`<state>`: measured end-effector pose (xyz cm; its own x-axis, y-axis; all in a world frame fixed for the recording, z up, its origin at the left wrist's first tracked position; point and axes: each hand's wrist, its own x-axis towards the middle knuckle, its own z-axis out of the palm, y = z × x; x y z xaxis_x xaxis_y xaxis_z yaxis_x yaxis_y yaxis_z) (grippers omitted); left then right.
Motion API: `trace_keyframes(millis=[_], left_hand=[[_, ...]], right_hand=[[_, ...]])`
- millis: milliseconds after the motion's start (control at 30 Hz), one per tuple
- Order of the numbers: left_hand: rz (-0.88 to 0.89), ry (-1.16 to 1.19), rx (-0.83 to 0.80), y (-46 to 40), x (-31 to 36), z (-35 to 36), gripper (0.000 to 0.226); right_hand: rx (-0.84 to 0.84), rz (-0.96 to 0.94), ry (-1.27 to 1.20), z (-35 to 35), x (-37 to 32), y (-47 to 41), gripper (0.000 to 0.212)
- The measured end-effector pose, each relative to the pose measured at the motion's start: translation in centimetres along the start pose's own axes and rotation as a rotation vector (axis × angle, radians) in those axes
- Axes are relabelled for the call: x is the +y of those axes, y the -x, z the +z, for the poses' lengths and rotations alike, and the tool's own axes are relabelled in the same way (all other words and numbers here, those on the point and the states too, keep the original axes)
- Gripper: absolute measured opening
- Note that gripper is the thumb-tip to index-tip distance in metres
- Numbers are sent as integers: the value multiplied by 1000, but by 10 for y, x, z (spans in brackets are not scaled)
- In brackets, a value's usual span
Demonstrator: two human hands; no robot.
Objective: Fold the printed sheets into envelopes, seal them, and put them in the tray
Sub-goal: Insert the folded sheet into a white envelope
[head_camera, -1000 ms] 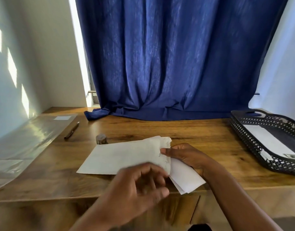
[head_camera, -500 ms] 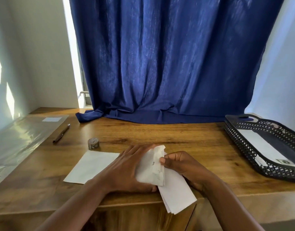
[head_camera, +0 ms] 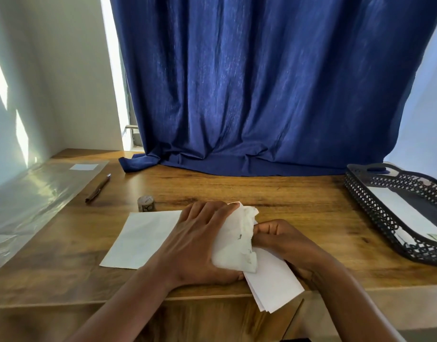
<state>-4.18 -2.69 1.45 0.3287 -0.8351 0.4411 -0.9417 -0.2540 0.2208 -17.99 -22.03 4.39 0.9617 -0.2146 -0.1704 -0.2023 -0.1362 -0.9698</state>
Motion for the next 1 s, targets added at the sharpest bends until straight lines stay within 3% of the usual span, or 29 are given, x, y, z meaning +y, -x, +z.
trace_keyframes(millis=[133, 367, 733, 900, 967, 1000], left_hand=[[5, -45, 18, 1, 3, 0, 120], [31, -56, 37, 0, 5, -2, 117], [37, -23, 55, -2, 5, -4, 115], [5, -34, 84, -2, 1, -4, 115], [-16, -32, 97, -2, -1, -3, 114], [-24, -31, 104, -2, -2, -3, 114]], right_hand=[[94, 49, 56, 7, -4, -4, 56], [190, 71, 148, 15, -5, -11, 22], [210, 42, 209, 19, -14, -8, 33], [177, -8, 153, 8, -14, 10, 25], [217, -50, 279, -3, -10, 18, 20], [248, -76, 356, -9, -8, 22, 29]])
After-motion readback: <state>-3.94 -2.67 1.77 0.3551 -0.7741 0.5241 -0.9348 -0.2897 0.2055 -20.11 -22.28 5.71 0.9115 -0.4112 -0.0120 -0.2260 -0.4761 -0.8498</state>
